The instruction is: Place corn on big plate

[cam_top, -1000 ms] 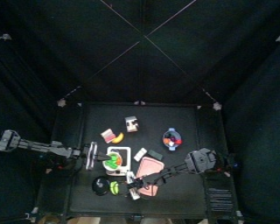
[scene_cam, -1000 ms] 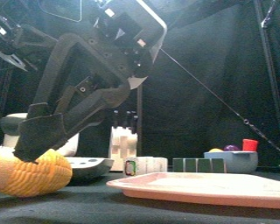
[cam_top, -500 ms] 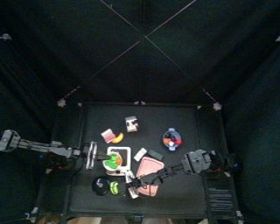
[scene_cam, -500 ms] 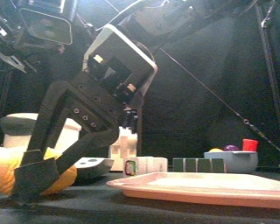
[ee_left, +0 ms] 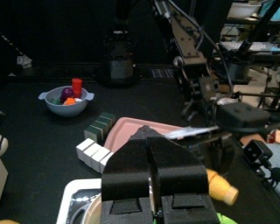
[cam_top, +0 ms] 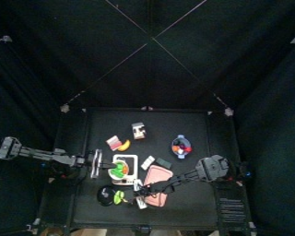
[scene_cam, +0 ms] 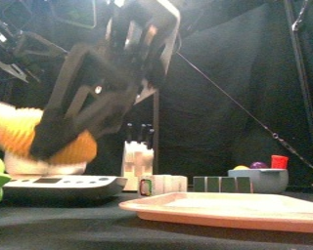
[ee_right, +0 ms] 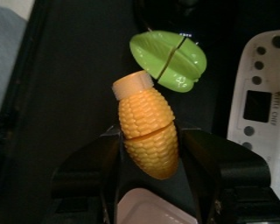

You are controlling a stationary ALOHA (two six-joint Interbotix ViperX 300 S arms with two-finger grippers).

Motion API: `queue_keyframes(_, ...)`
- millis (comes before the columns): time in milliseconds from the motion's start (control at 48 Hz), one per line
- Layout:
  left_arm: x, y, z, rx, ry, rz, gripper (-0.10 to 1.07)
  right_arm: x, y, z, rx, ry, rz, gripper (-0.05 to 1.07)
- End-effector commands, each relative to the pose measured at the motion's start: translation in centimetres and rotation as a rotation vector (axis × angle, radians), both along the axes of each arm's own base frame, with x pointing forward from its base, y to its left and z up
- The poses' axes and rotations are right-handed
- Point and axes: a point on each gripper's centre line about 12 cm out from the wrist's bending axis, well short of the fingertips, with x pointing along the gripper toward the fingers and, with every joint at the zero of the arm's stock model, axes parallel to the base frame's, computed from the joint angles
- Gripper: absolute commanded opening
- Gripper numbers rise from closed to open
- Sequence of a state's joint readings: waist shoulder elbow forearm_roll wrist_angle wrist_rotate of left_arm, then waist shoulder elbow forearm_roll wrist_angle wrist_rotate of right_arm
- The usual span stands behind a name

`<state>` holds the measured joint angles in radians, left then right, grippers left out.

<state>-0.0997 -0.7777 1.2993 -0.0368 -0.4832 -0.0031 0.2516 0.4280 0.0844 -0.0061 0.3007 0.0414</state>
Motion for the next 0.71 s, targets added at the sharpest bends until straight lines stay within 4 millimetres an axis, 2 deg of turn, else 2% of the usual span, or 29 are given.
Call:
queue_keyframes(0,0.2,0.0,0.6,-0.003,-0.020,0.001,-0.04,-0.7,-0.6,4.7,0.063,-0.084,-0.032,0.59)
queue_keyframes(146,0.2,0.0,0.6,-0.005,-0.020,0.001,-0.04,-2.6,-1.4,6.0,0.155,-0.107,-0.094,0.59)
queue_keyframes(333,0.2,0.0,0.6,-0.007,-0.019,0.001,-0.04,-5.3,-3.1,6.5,0.288,-0.168,-0.211,0.59)
queue_keyframes(500,0.3,0.0,0.7,-0.009,-0.024,0.003,-0.04,-7.6,-4.3,6.2,0.398,-0.192,-0.332,0.59)
queue_keyframes(688,0.3,0.0,0.7,-0.009,-0.024,0.003,-0.04,-10.5,-5.4,4.8,0.527,-0.154,-0.498,0.62)
